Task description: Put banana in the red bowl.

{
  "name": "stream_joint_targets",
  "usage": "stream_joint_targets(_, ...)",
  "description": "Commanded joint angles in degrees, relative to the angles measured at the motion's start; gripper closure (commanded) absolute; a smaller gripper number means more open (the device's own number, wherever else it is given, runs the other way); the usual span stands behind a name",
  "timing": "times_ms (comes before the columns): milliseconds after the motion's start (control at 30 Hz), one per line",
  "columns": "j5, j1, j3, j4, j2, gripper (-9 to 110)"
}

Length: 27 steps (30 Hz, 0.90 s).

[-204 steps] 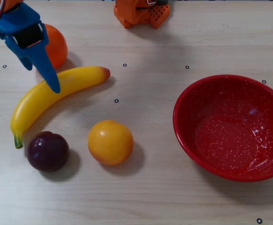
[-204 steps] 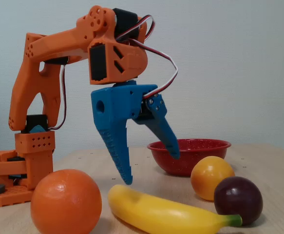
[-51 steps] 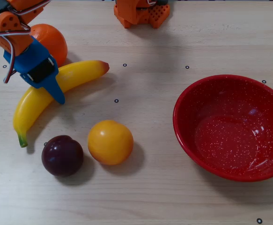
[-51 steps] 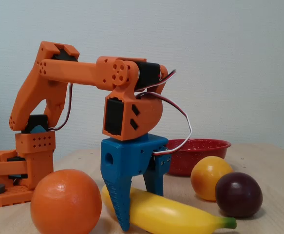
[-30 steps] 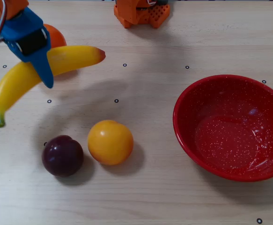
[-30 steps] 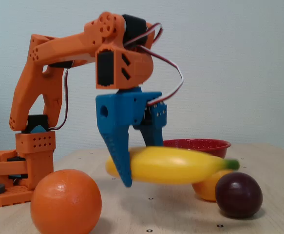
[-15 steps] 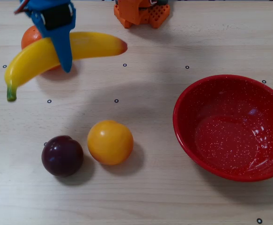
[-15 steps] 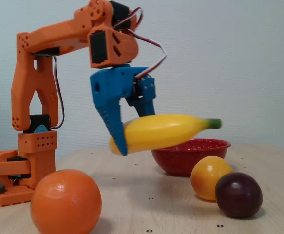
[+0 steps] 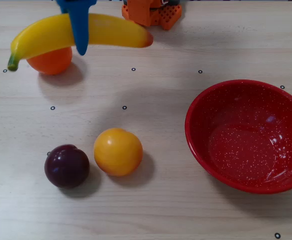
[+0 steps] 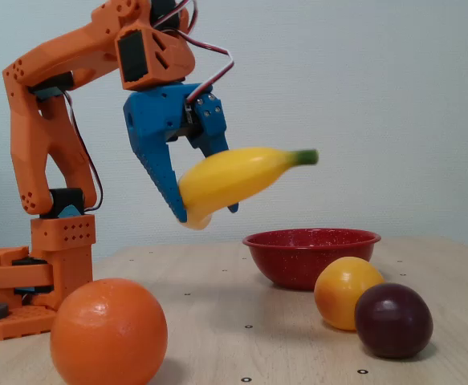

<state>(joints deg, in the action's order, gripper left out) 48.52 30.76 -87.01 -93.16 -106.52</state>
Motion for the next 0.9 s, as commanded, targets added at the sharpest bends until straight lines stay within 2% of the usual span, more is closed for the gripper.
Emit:
stream_joint_targets(0, -1.32, -0.88, 1.85, -1.05, -6.94, 102)
stream_joint_targets(233, -2.37, -3.52, 1.23, -0.18, -7.56, 102)
stream_joint_targets(433, -4.31, -10.11, 0.88, 3.60, -7.56, 102)
stream_joint_targets(867, -18.54, -28.56, 1.05, 9.32, -8.61, 102)
